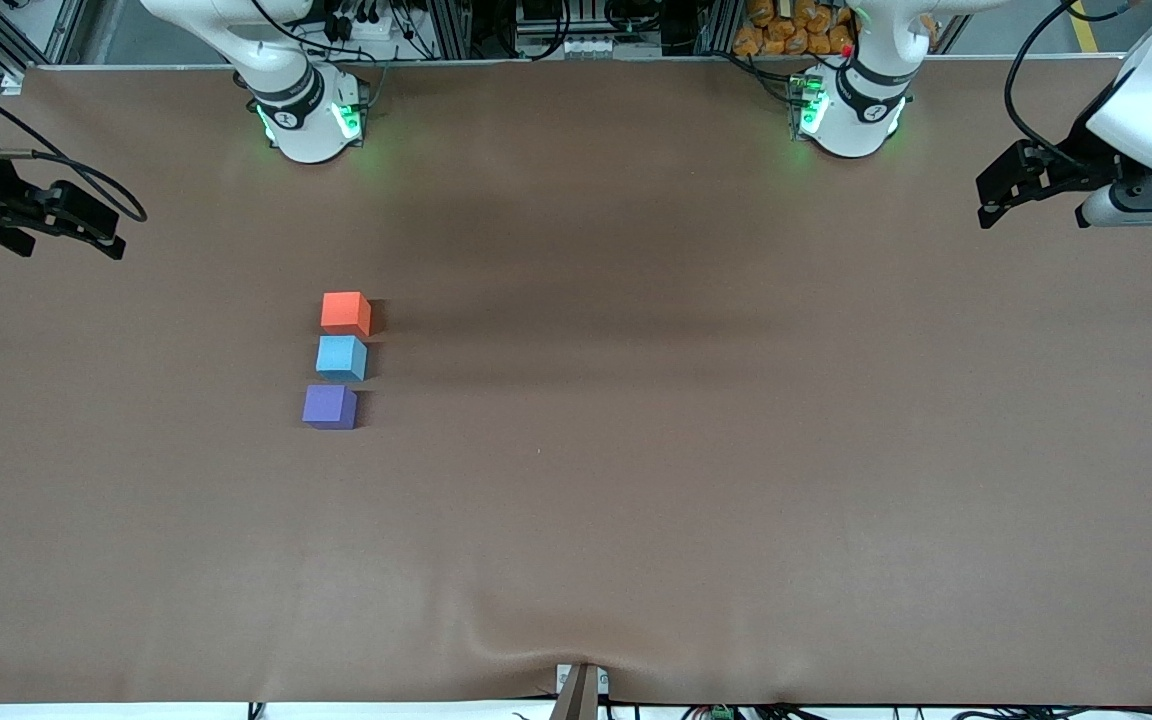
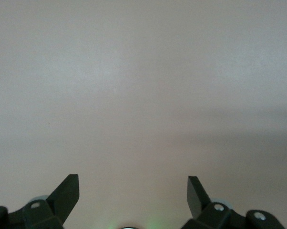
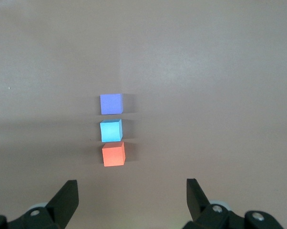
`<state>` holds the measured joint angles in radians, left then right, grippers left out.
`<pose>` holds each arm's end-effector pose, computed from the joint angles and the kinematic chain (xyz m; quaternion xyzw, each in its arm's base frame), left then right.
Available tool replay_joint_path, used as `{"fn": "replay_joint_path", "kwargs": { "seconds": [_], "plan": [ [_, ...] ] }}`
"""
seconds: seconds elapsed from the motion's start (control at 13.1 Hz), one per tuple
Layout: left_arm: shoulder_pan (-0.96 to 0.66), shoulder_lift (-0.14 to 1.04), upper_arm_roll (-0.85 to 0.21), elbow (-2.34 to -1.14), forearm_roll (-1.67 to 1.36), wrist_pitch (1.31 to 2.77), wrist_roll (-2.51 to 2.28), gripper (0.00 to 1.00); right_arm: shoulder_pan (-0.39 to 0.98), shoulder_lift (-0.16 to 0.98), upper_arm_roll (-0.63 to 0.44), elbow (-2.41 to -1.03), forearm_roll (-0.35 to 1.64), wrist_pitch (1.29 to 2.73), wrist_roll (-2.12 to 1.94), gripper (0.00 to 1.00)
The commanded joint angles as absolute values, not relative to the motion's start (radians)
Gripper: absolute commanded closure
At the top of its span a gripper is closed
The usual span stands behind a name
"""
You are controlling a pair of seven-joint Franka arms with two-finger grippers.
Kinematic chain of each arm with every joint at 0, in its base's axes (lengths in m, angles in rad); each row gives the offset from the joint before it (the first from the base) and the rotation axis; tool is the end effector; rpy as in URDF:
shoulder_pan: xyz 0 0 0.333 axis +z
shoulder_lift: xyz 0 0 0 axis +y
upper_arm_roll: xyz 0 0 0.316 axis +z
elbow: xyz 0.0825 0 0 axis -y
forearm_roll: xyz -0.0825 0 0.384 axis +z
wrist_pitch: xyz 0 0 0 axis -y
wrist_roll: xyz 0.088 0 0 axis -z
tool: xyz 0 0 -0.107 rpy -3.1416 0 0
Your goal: Place blue block between orange and purple blocks
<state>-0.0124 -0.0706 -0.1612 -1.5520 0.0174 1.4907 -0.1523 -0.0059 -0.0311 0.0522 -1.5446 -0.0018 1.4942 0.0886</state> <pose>0.5162 -0.0921 0.6638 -0.9998 0.0097 -0.0065 0.0135 0.5366 0.0252 0.6471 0.9997 -0.0212 -0.0095 0.0024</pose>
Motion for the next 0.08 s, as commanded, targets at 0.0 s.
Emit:
{"fn": "replay_joint_path", "kwargs": {
  "seconds": [0.0],
  "plan": [
    [-0.003,-0.077,-0.160,-1.543,0.009,1.473,-0.106,0.00,-0.017,-0.064,0.060,-1.582,0.008,1.508,0.077,0.00]
  ]
}}
